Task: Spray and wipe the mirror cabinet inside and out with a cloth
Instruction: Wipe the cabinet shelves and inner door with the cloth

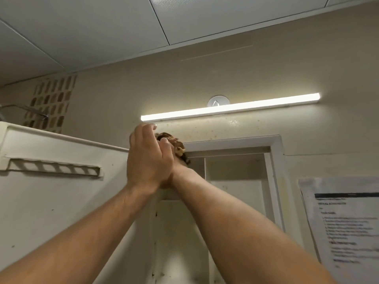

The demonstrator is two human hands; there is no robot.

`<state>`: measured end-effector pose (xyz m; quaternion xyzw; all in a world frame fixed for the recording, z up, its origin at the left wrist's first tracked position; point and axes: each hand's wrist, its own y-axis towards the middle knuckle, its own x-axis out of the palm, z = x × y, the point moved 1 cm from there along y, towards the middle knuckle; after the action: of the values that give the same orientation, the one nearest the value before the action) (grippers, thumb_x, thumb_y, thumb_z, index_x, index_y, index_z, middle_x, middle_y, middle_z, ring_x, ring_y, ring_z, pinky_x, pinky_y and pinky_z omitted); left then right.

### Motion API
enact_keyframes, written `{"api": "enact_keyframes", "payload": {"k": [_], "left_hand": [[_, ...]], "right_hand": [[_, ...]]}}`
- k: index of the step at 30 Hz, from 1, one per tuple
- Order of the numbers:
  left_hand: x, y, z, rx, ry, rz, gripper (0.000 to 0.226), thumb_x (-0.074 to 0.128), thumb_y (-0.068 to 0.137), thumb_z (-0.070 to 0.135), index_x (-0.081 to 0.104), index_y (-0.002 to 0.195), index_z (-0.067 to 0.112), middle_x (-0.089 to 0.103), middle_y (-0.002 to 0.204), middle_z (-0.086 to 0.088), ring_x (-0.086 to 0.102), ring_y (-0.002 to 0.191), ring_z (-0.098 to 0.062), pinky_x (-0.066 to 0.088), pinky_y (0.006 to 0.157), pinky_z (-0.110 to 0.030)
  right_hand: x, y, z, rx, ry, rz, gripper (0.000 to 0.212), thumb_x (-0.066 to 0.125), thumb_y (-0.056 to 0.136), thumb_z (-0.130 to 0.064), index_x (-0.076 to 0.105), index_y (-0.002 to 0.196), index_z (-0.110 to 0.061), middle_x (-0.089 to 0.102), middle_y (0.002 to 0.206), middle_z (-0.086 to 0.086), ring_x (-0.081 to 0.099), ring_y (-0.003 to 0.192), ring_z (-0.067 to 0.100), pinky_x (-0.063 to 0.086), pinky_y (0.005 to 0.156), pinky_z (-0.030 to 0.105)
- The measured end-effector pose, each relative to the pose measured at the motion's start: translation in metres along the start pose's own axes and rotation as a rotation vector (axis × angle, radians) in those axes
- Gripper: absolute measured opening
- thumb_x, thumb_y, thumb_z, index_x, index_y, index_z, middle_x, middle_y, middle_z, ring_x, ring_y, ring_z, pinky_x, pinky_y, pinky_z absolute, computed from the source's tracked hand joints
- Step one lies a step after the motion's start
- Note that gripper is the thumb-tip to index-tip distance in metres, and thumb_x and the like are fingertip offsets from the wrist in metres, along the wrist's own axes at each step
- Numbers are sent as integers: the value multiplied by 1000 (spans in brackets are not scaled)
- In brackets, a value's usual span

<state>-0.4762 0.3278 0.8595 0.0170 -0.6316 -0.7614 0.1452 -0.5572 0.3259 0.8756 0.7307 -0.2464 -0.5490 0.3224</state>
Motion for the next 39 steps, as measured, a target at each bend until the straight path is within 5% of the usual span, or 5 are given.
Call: {"api": "enact_keyframes", "payload": {"k": [6, 11, 22, 27, 39], "left_hand": [[28, -17, -3, 87, -30, -122, 39, 55, 100, 24, 50, 134, 6, 53, 138, -11, 45, 128, -25, 40, 107, -35], [39, -19, -9, 236, 78, -240, 43, 57, 102, 31, 48, 138, 9, 50, 143, -9, 46, 134, -25, 37, 113, -35], [44, -41, -12, 310, -71, -189, 70, 33, 105, 50, 37, 152, -1, 44, 154, -23, 40, 142, -37, 34, 119, -51], [52, -41, 6, 297, -75, -262, 74, 28, 104, 55, 30, 158, 5, 37, 161, -17, 34, 149, -31, 29, 123, -47], [92, -79, 90, 548, -129, -400, 72, 28, 105, 54, 23, 162, 10, 25, 169, -11, 22, 156, -26, 20, 126, -43]], "right_hand": [[-73, -53, 43, -169, -906, 175, 62, 40, 106, -36, 21, 164, -29, 29, 167, 1, 19, 153, 29, 3, 127, 43], [-180, -140, 102, 99, -1163, 406, 59, 36, 104, -43, 27, 160, -26, 43, 156, 9, 40, 138, 34, 30, 114, 49], [-82, -68, 55, -54, -1075, 259, 63, 32, 104, -51, 25, 163, -28, 41, 159, 12, 27, 150, 35, -1, 124, 54], [-112, -70, 54, -166, -1169, 190, 62, 41, 103, -43, 25, 162, -34, 47, 156, 4, 40, 143, 29, 21, 120, 48], [-87, -205, 94, 578, -869, 590, 57, 50, 101, -28, 33, 148, -1, 43, 142, 27, 50, 123, 38, 50, 95, 39]]}}
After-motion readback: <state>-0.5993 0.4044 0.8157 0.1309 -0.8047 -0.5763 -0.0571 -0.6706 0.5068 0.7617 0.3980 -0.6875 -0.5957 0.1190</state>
